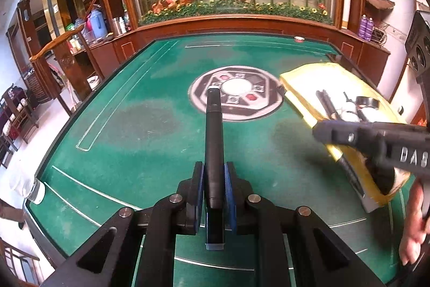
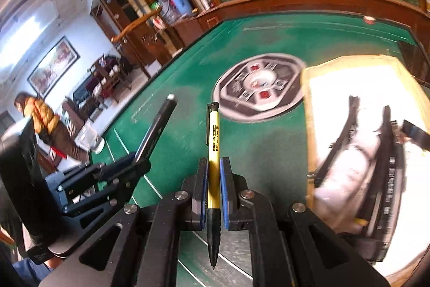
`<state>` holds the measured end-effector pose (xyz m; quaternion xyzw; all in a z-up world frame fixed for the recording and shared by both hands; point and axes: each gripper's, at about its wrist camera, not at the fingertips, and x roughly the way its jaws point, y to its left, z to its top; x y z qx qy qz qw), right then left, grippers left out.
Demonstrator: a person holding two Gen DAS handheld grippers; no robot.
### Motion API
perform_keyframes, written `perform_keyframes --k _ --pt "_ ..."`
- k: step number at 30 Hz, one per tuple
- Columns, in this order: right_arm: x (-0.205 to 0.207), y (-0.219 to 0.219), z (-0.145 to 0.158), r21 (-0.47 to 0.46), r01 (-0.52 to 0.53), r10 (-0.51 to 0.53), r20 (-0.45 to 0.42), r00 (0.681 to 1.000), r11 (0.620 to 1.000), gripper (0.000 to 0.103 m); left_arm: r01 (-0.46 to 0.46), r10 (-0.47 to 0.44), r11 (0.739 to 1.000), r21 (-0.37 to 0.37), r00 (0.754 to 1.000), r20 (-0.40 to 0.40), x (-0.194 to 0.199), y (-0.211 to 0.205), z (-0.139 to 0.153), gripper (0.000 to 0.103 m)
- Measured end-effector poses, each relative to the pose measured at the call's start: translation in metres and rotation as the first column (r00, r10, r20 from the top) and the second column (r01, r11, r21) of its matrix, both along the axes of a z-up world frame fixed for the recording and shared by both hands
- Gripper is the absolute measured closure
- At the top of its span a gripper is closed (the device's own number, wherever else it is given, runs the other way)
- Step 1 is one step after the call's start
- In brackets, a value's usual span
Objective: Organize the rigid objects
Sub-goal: 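Carry the black pen and yellow pen over the white tray, then lower both pens into the tray and open both tools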
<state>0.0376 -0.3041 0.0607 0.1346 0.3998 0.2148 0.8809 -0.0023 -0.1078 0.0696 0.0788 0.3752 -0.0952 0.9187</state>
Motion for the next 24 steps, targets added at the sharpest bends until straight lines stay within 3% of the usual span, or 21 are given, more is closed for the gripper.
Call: perform_keyframes --k 6,11,19,24 --pt "-0.011 -0.06 0.013 0.043 0.15 -0.152 0.038 0.988 0.988 0.095 0.087 -0.088 0.994 -0.063 0.996 -0.019 -0.006 -0.029 0.013 0.088" --pt "-0.02 -0.11 0.007 0.069 0.271 -0.272 0.015 0.962 0.96 0.095 0.172 -0.177 0.979 -0.11 0.984 -0.037 -0.007 -0.068 0.021 0.088" --pt "-0.021 -0.144 -0.004 -0.02 0.428 -0.428 -0.003 0.904 0.904 0.095 0.274 -0.291 0.948 -0.161 0.953 -0.089 -0.01 -0.135 0.018 0.089" --pt "-0.019 -0.154 -0.014 -0.02 0.448 -0.448 -0.054 0.892 0.894 0.095 0.319 -0.338 0.935 -0.154 0.935 -0.112 -0.015 -0.166 0.008 0.089"
